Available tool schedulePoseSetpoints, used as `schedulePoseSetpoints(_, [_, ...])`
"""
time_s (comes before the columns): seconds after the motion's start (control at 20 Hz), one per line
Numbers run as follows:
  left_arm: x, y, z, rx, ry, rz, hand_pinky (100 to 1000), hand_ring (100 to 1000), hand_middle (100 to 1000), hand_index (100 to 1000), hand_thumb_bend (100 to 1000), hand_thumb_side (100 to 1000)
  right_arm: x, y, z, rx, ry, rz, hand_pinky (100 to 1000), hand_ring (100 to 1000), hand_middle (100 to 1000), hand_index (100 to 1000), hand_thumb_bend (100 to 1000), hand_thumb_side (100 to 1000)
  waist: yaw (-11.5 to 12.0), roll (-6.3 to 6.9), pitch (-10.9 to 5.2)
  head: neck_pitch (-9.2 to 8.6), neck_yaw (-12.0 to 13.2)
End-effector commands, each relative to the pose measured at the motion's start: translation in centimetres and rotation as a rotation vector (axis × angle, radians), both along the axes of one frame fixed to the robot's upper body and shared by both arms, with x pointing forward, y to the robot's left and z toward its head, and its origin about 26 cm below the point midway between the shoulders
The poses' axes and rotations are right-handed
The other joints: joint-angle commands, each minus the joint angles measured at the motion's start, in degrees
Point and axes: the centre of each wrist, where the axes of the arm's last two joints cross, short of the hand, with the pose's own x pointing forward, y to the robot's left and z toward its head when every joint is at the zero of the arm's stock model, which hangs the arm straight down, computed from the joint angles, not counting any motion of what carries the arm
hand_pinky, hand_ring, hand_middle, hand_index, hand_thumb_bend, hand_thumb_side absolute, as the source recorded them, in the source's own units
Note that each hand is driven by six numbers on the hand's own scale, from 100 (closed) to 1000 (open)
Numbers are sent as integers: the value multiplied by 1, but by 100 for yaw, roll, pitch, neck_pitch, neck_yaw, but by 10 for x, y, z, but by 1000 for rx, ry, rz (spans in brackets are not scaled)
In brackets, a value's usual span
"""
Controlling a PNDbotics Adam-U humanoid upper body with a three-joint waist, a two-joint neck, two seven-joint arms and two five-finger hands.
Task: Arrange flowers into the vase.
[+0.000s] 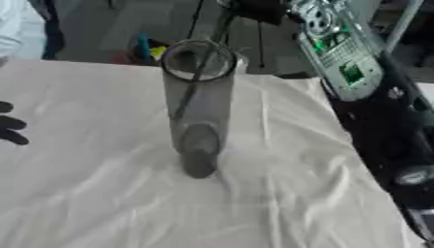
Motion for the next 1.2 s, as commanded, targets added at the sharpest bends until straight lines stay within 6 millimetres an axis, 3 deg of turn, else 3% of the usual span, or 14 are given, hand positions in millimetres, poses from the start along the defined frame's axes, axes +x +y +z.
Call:
schedulePoseSetpoints(0.05, [-3,-4,6,10,-27,-18,498,601,651,919,100,1000,-11,-8,19,-6,-46,-5,560,571,478,600,100,922,1,-56,-33,-45,33])
schedulePoseSetpoints(0.35, [-3,-4,6,11,-26,-19,498,601,651,919,100,1000,-15,-8,24,-34,-35,6,591,605,505,634,100,923,-8,-63,-38,-52,38])
schedulePoseSetpoints(0.6, [-3,-4,6,10,-25,-19,498,602,651,919,100,1000,-23,-7,27,-60,-54,22,603,626,525,635,100,797,-9,-70,-38,-51,54])
schedulePoseSetpoints(0.9, [-3,-3,6,11,-23,-19,498,602,652,919,100,1000,-28,-4,29,-137,-76,17,626,669,570,674,100,807,-14,-84,-46,-53,55])
schedulePoseSetpoints(1.2, [-3,-4,6,10,-23,-18,498,602,652,919,100,1000,-31,-3,28,-195,-77,23,632,683,585,697,100,902,-11,-89,-36,-60,64])
